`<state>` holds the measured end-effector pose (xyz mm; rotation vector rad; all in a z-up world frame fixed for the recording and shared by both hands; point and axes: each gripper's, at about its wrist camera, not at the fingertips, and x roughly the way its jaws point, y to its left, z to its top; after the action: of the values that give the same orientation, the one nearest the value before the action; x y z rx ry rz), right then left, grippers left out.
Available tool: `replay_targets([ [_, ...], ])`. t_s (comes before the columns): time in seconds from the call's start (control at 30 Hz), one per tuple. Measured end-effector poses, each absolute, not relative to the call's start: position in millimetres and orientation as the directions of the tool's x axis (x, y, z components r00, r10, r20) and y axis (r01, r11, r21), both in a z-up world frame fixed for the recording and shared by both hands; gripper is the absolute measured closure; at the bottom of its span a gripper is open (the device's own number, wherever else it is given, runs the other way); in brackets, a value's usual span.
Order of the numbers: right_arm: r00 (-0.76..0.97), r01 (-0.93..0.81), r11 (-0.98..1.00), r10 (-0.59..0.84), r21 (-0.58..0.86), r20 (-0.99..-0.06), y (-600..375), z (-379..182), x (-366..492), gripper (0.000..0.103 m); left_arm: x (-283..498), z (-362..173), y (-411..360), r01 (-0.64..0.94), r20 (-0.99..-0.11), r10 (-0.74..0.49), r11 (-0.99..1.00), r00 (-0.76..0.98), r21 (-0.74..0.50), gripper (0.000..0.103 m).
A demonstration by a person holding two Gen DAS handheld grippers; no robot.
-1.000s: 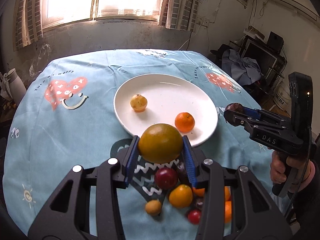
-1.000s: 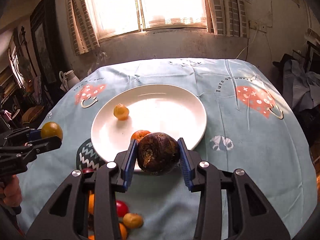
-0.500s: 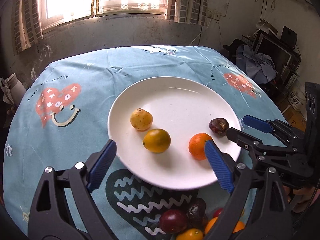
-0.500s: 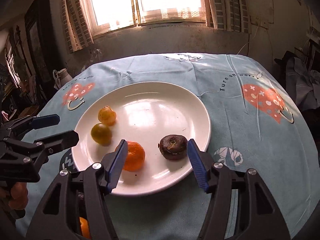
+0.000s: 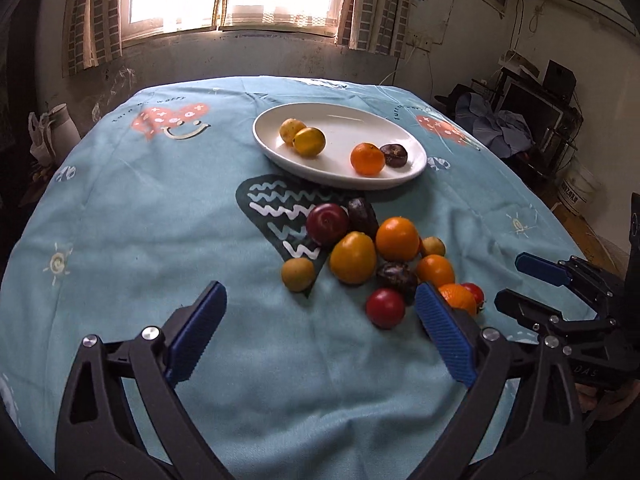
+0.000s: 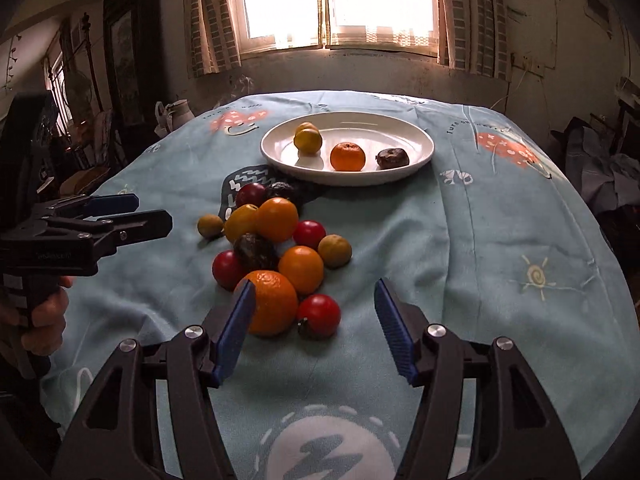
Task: Organize fruits
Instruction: 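Lower both held fruits onto the white plate and open both tools, then grasp a large orange with the right tool while the left tool grasps a small yellow fruit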
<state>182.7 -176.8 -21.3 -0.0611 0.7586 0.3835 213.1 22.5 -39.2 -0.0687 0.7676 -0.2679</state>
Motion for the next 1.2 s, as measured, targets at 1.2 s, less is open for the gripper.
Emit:
replay_targets([
  [1.2, 0.671, -0.417, 0.84, 0.542, 0.346, -0.507, -197, -11, 232, 0.059, 229, -63, 38, 0.185, -0.722, -0.258, 0.966, 0.642, -0.18, 0.038],
])
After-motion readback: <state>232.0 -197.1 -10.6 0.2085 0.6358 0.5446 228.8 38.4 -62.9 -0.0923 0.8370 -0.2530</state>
